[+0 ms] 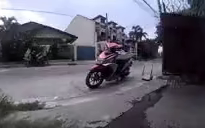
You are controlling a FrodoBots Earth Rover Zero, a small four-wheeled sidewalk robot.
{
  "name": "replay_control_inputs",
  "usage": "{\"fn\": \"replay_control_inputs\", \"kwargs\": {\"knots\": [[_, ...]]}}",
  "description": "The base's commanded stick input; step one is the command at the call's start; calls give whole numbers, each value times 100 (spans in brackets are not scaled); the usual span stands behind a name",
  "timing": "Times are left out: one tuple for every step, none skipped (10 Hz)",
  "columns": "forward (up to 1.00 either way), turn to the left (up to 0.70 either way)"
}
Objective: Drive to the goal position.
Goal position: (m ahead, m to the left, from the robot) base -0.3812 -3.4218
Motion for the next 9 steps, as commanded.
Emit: {"fn": "replay_control_inputs", "kwargs": {"knots": [[0, 68], [0, 68], [0, 68], [0, 68], [0, 68], [0, 68], [0, 68], [0, 68], [0, 68]]}}
